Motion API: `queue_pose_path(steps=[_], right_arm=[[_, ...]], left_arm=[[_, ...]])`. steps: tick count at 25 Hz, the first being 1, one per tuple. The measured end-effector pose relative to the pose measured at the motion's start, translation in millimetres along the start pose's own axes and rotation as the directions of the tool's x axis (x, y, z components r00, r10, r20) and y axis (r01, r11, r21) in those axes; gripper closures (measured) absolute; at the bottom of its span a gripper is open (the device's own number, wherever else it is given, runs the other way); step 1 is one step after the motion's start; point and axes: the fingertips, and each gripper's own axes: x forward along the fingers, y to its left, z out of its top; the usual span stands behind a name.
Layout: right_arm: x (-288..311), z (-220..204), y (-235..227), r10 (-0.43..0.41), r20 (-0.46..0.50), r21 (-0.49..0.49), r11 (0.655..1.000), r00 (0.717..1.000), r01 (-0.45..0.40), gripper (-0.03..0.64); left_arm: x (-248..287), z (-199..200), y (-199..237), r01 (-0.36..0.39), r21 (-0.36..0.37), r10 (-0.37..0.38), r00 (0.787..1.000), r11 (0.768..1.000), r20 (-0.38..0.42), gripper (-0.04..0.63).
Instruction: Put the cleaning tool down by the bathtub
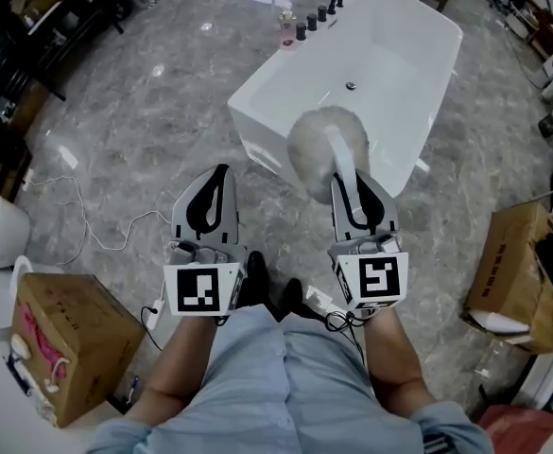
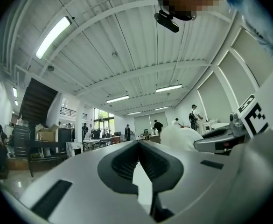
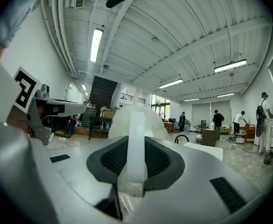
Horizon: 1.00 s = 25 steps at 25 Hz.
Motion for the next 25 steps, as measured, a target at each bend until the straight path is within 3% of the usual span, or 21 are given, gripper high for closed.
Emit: queue_pose_path(steps=[12,25], right_arm=[[58.0,-46.4,18.5,0.041,-0.116,0.028,0.999,0.992,-0.037,0.517],[101.6,-141.6,26.6,0.106,-0.281,0.067,0.994,0.954,-0.09,0.517]], left_arm=[[46.2,-49.4,34.1,0.049,-0.067,-0.054,0.997,0.997,-0.064,0.578],[80.2,-157.3,44.1,0.1,-0.119,-0.121,0.976,0.988,-0.183,0.578]])
